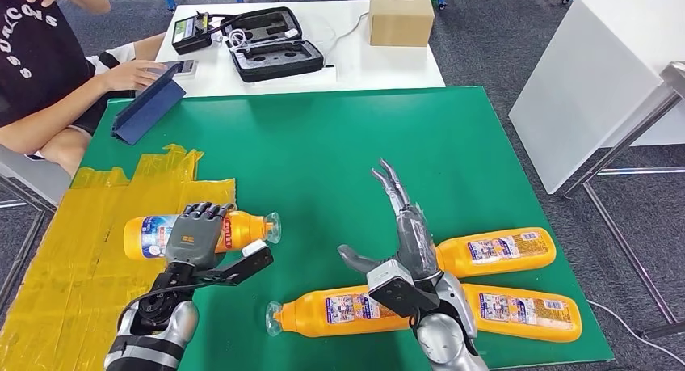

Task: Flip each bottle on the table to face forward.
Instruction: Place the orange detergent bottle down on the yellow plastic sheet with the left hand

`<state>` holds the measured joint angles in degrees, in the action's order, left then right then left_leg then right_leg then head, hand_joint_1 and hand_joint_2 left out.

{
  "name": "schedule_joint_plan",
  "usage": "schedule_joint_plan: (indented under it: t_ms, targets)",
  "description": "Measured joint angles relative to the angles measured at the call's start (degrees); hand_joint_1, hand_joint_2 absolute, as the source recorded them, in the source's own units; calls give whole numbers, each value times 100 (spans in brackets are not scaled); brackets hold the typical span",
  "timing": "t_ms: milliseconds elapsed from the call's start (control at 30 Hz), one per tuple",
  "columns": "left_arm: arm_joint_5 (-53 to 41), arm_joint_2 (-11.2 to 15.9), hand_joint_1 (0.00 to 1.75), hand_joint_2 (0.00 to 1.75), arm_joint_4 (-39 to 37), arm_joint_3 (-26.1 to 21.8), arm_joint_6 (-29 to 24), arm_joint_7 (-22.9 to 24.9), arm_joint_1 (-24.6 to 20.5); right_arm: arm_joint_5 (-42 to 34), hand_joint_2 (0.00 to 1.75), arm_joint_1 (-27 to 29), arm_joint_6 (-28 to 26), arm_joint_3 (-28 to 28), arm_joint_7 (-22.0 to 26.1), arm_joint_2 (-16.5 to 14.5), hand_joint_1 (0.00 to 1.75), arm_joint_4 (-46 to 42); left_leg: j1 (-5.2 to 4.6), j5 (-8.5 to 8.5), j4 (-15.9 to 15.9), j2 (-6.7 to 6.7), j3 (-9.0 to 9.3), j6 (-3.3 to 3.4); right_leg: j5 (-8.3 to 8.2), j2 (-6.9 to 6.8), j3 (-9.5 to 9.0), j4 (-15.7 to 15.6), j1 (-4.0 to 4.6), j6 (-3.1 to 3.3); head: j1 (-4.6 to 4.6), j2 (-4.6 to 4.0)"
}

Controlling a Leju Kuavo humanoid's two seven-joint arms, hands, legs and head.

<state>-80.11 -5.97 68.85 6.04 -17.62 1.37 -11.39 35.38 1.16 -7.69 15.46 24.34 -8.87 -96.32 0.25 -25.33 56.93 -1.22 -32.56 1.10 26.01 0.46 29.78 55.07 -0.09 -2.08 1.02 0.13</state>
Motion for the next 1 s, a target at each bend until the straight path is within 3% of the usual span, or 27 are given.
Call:
schedule_joint_plan:
  t_ms: [67,167,200,300,500,733,1000]
  targets:
    - [49,1,174,175,-358,-42,-98,21,-137,0,175,-12,15,2,0,0,0,0,0,0,0,1,0,0,0,0,0,0,0,0,1,0]
    - [104,1,84,175,-741,-115,-191,31,-283,-1,175,-24,27,7,-1,1,0,1,1,0,0,0,-1,0,0,0,0,1,1,0,1,0]
    - [130,-1,41,175,-851,-155,-235,45,-322,-1,175,-26,32,10,-2,2,0,1,1,0,0,0,-1,0,0,0,0,1,1,0,0,0]
    - [167,-3,0,175,-1138,-309,-404,113,-438,-2,175,-30,37,25,-15,2,0,3,1,0,0,1,-2,0,0,0,1,1,1,0,0,0]
    - [-221,-3,0,175,-1532,-662,-876,553,-649,18,175,-49,37,61,-67,2,0,14,1,0,0,0,-3,0,0,0,1,1,0,0,0,0]
    - [-350,-3,0,175,-1737,-871,-943,673,-744,25,175,-53,37,75,-89,2,0,27,1,1,0,-1,-3,-1,0,0,1,1,0,0,1,0]
    - [-874,-4,0,175,-1952,-983,-935,1481,-897,46,175,-56,37,117,-143,0,0,52,1,1,0,-3,-2,-1,0,-1,-2,1,1,0,1,0]
